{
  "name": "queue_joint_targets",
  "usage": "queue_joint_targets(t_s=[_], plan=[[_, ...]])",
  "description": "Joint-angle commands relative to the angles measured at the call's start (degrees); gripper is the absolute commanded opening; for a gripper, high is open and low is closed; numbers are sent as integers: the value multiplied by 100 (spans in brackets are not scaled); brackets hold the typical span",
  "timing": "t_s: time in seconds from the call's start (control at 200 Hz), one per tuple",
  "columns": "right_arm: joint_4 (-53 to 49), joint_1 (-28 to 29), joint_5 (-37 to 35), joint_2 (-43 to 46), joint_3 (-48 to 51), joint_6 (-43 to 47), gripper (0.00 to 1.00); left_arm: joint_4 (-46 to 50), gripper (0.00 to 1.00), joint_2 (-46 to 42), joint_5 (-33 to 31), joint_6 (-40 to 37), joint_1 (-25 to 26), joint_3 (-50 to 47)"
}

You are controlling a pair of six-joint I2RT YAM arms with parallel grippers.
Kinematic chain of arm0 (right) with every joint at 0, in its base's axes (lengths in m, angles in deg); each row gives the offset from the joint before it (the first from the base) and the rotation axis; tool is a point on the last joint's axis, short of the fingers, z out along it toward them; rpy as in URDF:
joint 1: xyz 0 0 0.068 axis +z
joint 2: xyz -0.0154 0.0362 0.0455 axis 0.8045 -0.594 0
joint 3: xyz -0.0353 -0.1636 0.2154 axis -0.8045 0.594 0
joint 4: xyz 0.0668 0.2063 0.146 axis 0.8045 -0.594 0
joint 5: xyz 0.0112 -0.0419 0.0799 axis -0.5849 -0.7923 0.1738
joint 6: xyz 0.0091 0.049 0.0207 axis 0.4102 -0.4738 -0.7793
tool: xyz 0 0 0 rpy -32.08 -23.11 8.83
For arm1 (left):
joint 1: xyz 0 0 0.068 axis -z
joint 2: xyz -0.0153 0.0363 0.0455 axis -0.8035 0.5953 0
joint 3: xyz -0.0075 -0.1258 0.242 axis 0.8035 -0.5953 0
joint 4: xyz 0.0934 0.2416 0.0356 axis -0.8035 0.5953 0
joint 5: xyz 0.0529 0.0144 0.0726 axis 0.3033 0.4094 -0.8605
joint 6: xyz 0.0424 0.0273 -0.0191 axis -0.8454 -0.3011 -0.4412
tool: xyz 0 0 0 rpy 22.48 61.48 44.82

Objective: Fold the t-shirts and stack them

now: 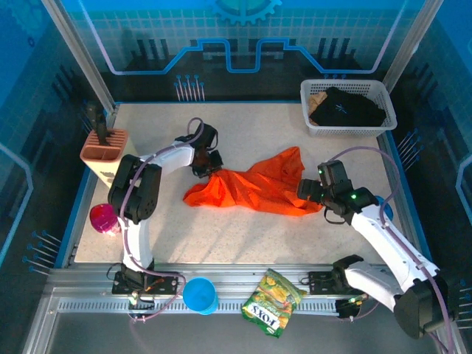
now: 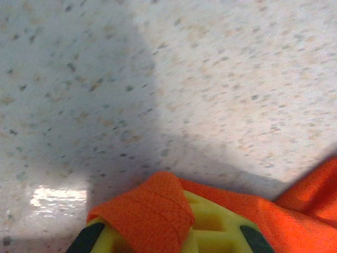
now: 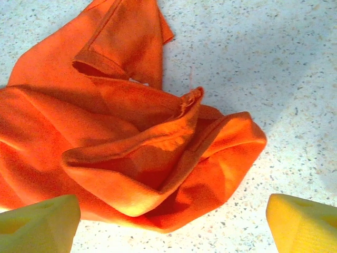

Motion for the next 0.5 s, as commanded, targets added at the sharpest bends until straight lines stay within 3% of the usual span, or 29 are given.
queue_joint_targets(t_s=[0.0,0.24,0.495], plan=[[-214,-163,247,-106,-338,416,92,-23,0,-520,64,-197,49,399],[81,-598,877,-811,-844,1057,94,190,0,-2090,-101,-1278,718,303],[133,-755,1575,-3261,-2842,1627,93,456,0,-3459,-436,-1833,2057,-1207]])
